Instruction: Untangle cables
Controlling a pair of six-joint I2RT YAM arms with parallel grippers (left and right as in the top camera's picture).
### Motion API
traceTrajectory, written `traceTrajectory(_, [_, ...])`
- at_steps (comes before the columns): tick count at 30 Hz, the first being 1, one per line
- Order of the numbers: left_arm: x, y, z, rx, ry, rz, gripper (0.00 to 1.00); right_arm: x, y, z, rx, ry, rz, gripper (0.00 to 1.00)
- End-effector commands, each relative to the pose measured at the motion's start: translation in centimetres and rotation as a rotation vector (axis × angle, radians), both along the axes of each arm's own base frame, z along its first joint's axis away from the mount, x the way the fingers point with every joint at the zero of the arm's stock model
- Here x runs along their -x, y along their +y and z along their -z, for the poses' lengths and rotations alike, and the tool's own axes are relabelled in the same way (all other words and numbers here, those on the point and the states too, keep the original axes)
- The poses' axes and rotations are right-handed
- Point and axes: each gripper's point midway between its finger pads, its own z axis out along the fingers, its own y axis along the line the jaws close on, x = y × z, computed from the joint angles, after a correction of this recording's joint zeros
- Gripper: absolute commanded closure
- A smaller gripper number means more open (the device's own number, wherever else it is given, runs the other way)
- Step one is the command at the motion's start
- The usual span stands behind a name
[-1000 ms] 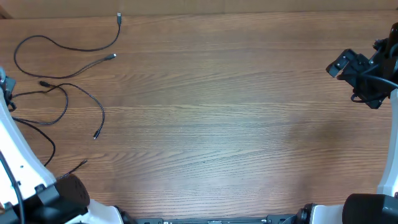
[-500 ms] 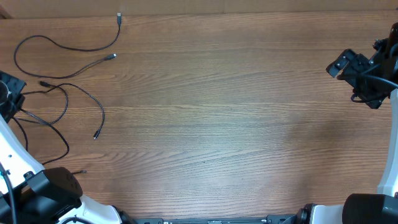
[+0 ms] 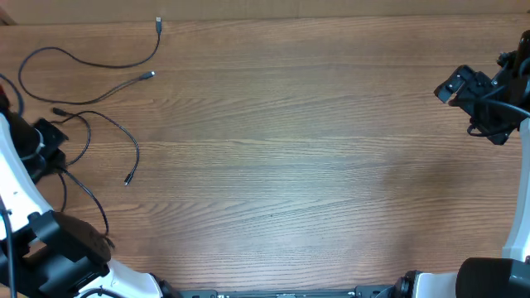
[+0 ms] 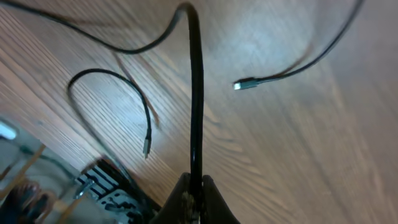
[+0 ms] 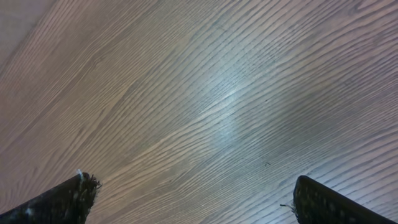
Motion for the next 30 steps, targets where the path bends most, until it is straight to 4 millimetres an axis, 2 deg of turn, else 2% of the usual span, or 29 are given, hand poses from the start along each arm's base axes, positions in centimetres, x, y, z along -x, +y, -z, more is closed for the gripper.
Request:
traceTrajectory(1, [1.0, -1.0, 2.8, 0.055, 0.064, 0.027, 0.96, -0.2, -0.2, -0.3, 0.011, -0.01, 0.0, 0.0])
traceTrajectory(5, [1.7, -1.8, 5.5, 0.094, 0.102, -0.024, 0.96, -0.2, -0.2, -0.2, 0.01, -0.009, 0.0, 0.0])
traceTrajectory(9, [1.7, -2.1, 7.1, 0.111, 0.101, -0.047, 0.96, -0.2, -0.2, -0.2, 0.01, -0.009, 0.0, 0.0])
traceTrajectory(14, [1.3, -2.8, 8.6, 0.148, 0.072, -0.051, 0.96, -0.2, -0.2, -0.2, 0.01, -0.009, 0.0, 0.0])
traceTrajectory(21, [2.2, -4.4, 11.4, 0.218, 0.085, -0.057, 0.96, -0.2, -0.2, -0.2, 0.01, -0.009, 0.0, 0.0])
traceTrajectory(26, [2.6, -4.7, 11.8, 0.223, 0.103, -0.091, 0.96, -0.2, -0.2, -0.2, 0.01, -0.009, 0.0, 0.0])
traceTrajectory(27, [2.5, -4.6, 11.9, 0.219, 0.1, -0.107, 0.95, -0.2, -0.2, -0.2, 0.01, -0.009, 0.0, 0.0])
traceTrajectory(30, [2.0, -4.5, 12.0, 0.213, 0.086, -0.139, 0.8, -0.2, -0.2, -0.3, 0.011, -0.01, 0.0, 0.0])
